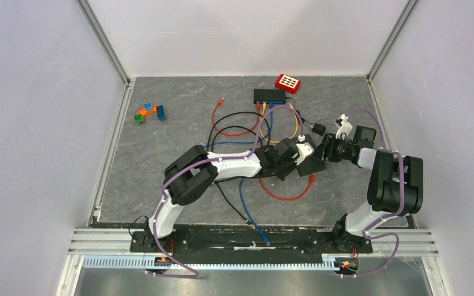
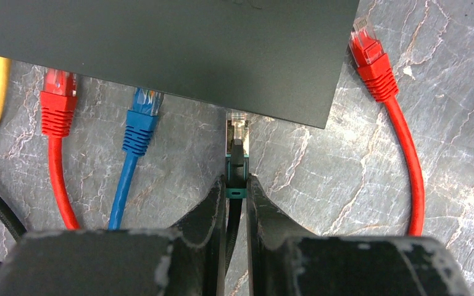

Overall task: Insert the plug into the switch port
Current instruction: Insert the connector into the switch port, then pick up the connector from the center of the board.

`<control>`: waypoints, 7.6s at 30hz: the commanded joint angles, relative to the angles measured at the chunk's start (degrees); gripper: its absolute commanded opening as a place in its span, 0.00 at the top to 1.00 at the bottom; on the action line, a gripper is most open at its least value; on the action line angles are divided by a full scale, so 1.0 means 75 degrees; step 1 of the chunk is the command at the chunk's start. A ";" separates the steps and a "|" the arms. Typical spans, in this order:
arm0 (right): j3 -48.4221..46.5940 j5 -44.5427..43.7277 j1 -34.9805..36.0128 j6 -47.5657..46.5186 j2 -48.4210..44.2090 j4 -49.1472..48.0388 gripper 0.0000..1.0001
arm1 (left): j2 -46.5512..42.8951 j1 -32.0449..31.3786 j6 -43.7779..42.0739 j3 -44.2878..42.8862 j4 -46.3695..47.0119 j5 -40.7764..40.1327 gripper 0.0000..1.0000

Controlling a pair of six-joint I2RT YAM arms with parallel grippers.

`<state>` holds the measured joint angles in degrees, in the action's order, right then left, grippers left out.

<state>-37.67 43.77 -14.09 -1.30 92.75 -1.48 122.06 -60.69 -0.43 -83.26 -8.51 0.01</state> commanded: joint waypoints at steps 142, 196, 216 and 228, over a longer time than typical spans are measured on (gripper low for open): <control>-0.0233 -0.4951 0.1842 0.2205 -0.7295 0.4122 0.02 | -0.9386 0.1529 0.1232 0.4211 -0.1561 -0.2170 0.14; -0.3936 -0.5074 0.4348 0.0625 0.0765 0.0720 0.33 | -0.6256 0.5113 0.2529 0.3344 -0.2226 0.0203 0.15; -0.3184 -0.4549 0.5225 0.1405 0.0947 0.0838 0.37 | -0.5789 0.5504 0.2242 0.3654 -0.2313 0.1423 0.20; -0.2184 -0.5666 0.5185 0.1093 0.0536 0.1243 0.39 | -0.5972 0.5451 0.1851 0.4148 -0.2907 0.2165 0.25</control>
<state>-56.42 6.00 25.34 7.84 100.09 6.66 78.32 -19.35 15.99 -53.58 -28.51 13.19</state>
